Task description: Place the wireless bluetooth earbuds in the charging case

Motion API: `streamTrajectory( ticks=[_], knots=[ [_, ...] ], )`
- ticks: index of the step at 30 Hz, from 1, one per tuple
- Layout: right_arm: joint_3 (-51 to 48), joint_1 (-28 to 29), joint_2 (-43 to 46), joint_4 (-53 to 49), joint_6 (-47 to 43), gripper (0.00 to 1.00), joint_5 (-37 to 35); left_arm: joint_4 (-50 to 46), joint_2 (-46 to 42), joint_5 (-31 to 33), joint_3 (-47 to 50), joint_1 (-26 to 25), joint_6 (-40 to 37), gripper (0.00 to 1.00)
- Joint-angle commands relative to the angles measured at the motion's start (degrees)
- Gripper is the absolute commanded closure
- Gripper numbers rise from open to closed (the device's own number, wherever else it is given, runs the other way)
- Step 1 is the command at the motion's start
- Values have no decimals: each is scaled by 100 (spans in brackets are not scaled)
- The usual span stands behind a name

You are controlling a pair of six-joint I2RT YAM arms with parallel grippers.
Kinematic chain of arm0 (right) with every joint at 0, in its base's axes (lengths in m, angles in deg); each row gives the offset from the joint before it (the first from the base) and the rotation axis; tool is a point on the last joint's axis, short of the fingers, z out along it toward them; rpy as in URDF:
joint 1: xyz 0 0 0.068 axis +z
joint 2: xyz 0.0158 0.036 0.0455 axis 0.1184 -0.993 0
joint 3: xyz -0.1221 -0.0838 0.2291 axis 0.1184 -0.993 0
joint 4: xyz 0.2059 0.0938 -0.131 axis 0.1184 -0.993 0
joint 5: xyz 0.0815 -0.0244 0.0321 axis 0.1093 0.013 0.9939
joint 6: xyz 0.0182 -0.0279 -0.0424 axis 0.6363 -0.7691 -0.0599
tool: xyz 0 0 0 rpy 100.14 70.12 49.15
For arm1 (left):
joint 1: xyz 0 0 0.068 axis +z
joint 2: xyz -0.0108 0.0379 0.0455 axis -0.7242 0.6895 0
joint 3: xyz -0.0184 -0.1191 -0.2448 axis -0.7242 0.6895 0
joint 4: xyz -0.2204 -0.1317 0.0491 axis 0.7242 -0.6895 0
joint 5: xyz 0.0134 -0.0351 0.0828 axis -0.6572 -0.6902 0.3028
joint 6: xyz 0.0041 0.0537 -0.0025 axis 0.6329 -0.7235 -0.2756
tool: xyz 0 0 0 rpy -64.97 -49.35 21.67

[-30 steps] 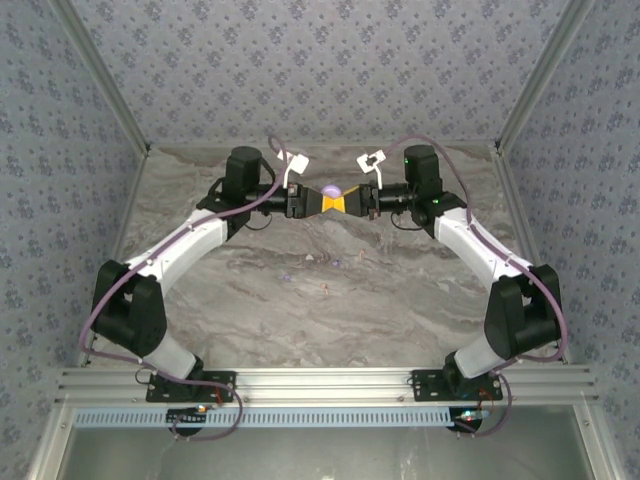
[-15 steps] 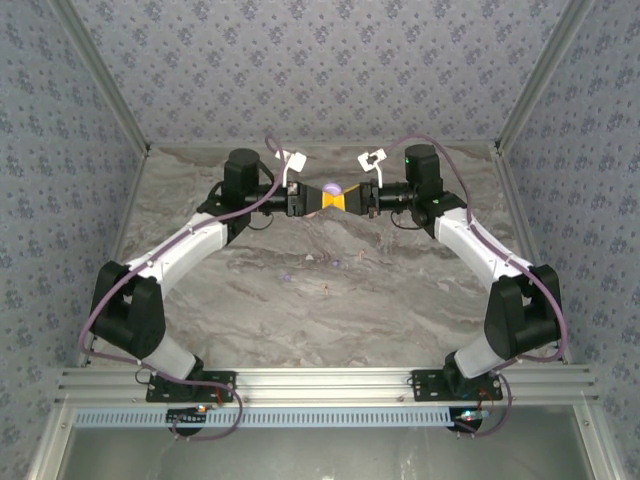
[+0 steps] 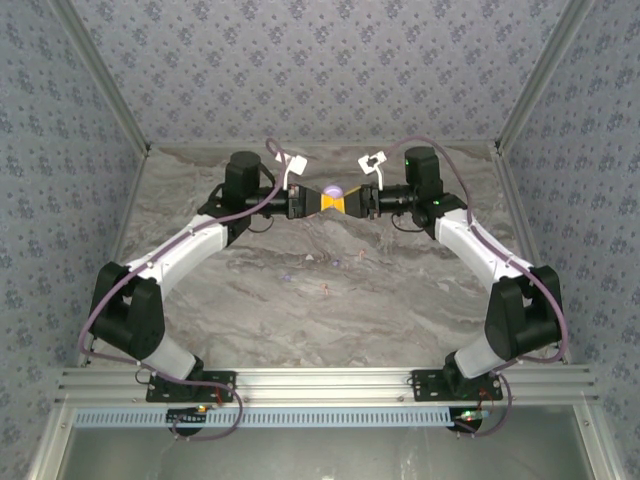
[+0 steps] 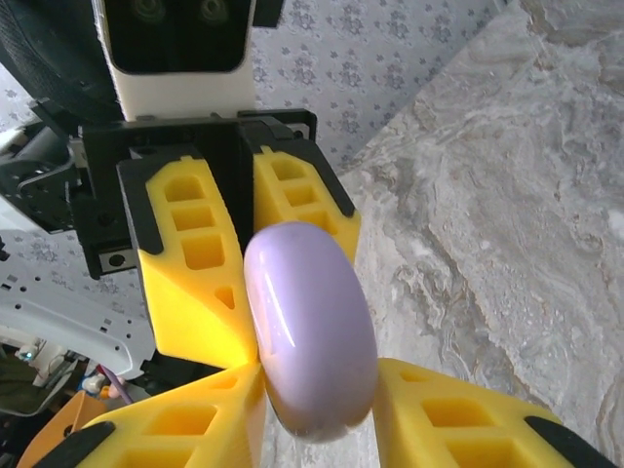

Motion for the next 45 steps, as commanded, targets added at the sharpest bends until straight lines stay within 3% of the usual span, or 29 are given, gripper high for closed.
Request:
streamTrajectory(
  ticks=[1,11,21,27,31,34,41,45],
  knots=[
    [131,-95,312,-471,-395,61,97,-513,-155,120,-325,95,-402,88],
    [649,-230,316,-1459,-1139,50,378,-1236,-84,-456,-714,98,-982,88],
    [1054,-55,21,-2002,-1511,48,432,-1827,10,-664,-1029,-99,-1414,88],
    [1161,36,-56,-2171,-1638,57,456,-1870,63,-681,-1082,-121,-1412,88],
    [1162,32,-41,-2107,-1595,73,476,-1882,76,-678,-1087,-130,-1432,88],
    [1106,8,7,-1887,-1423,78,495,-1830,74,-681,-1057,-135,-1390,87],
    [938,1,69,-1445,-1099,82,556,-851,-16,-654,-721,-133,-740,73],
    [846,6,91,-1207,-931,82,555,-398,0,-616,-569,-163,-413,71]
  ],
)
